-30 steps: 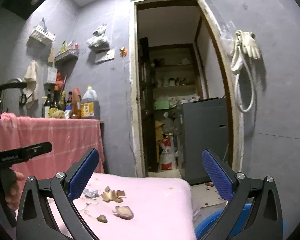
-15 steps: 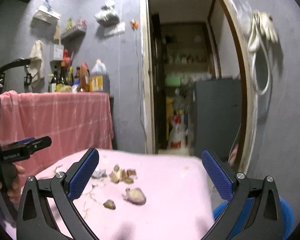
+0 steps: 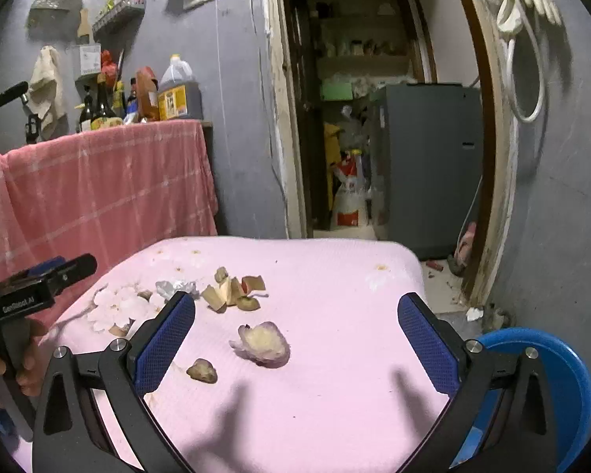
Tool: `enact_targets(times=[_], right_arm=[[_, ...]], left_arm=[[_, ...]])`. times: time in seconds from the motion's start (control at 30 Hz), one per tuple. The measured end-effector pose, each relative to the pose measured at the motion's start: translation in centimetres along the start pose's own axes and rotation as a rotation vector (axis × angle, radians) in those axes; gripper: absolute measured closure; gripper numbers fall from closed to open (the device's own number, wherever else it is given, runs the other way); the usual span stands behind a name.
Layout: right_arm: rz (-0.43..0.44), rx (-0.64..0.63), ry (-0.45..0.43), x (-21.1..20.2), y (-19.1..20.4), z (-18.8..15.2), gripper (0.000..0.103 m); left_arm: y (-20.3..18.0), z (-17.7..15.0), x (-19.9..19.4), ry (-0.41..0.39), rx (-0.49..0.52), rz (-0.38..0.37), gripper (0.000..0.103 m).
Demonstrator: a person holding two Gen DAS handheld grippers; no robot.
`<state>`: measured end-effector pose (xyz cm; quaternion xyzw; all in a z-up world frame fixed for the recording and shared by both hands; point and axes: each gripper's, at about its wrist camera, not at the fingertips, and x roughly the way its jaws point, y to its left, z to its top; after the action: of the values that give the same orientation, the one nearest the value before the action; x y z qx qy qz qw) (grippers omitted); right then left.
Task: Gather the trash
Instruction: 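Move both open tools back over the remaining trash on the table, then grasp the crumpled foil with the left tool while the right tool grasps the onion-skin piece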
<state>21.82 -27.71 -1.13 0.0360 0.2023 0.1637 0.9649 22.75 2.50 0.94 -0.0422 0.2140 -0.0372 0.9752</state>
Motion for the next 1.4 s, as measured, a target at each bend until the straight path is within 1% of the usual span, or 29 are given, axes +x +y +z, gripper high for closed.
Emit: enact_targets(times=[0.13, 0.23, 0.33, 0.43, 0.5, 0.6, 0.73, 0.77, 0.87, 0.9, 0.97, 1.03, 1.07, 1.1, 1.17, 1.33, 1.37, 1.4], right_arm=[[0.016, 0.008, 0.064, 1.4, 0.1, -0.1, 0.000], [0.035, 0.025, 0.120, 2.6, -0.1, -0.3, 0.007], [0.045, 0.031, 0.175, 3.6, -0.2, -0.5, 0.016], [0.057, 0.034, 0.224, 4.6, -0.3, -0.9, 0.017], [0.066, 0.032, 0.251, 5.2, -0.1, -1.0, 0.022], [0.077, 0.030, 0.284, 5.9, -0.1, -1.2, 0.030], [0.095, 0.026, 0.309, 6.5, 0.2, -1.7, 0.033], [0.098, 0.024, 0.311, 6.5, 0.3, -1.7, 0.034], [0.104, 0.017, 0.316, 6.7, 0.4, -1.8, 0.035], [0.106, 0.019, 0.320, 6.7, 0.3, -1.9, 0.035], [0.109, 0.024, 0.324, 6.9, 0.3, -1.9, 0.036], [0.113, 0.028, 0.324, 7.0, 0.2, -1.9, 0.037], [0.113, 0.029, 0.324, 6.9, 0.2, -1.9, 0.038], [0.115, 0.031, 0.322, 6.9, 0.2, -1.9, 0.042], [0.114, 0.038, 0.320, 6.9, 0.1, -2.0, 0.047], [0.122, 0.049, 0.322, 6.9, 0.0, -2.1, 0.055], [0.124, 0.050, 0.323, 6.9, 0.0, -2.2, 0.058], [0.127, 0.051, 0.325, 6.9, 0.0, -2.2, 0.062]], left_arm=[[-0.5, 0.2, 1.3, 0.033, 0.050, -0.018, 0.002], [-0.9, 0.0, 2.6, 0.077, 0.079, -0.044, 0.002], [-1.3, 0.0, 3.9, 0.117, 0.107, -0.077, 0.002], [-1.7, 0.0, 4.9, 0.151, 0.127, -0.104, 0.003], [-1.7, 0.0, 5.7, 0.172, 0.133, -0.122, 0.004], [-1.7, 0.1, 7.0, 0.214, 0.127, -0.145, 0.010], [-1.9, 0.1, 8.5, 0.265, 0.126, -0.157, 0.019], [-2.0, 0.2, 8.8, 0.275, 0.127, -0.163, 0.025], [-2.3, 0.3, 9.7, 0.305, 0.133, -0.178, 0.034], [-2.4, 0.4, 9.9, 0.313, 0.135, -0.182, 0.035], [-2.7, 0.4, 10.3, 0.328, 0.140, -0.186, 0.044], [-2.8, 0.4, 10.7, 0.340, 0.140, -0.187, 0.050], [-2.8, 0.3, 10.8, 0.349, 0.140, -0.183, 0.055], [-2.9, 0.2, 10.9, 0.355, 0.139, -0.181, 0.057], [-2.8, 0.1, 11.0, 0.363, 0.135, -0.188, 0.070], [-2.5, 0.0, 11.1, 0.374, 0.124, -0.199, 0.079], [-2.5, 0.0, 11.1, 0.377, 0.120, -0.200, 0.084], [-2.4, -0.1, 11.1, 0.380, 0.117, -0.200, 0.084]])
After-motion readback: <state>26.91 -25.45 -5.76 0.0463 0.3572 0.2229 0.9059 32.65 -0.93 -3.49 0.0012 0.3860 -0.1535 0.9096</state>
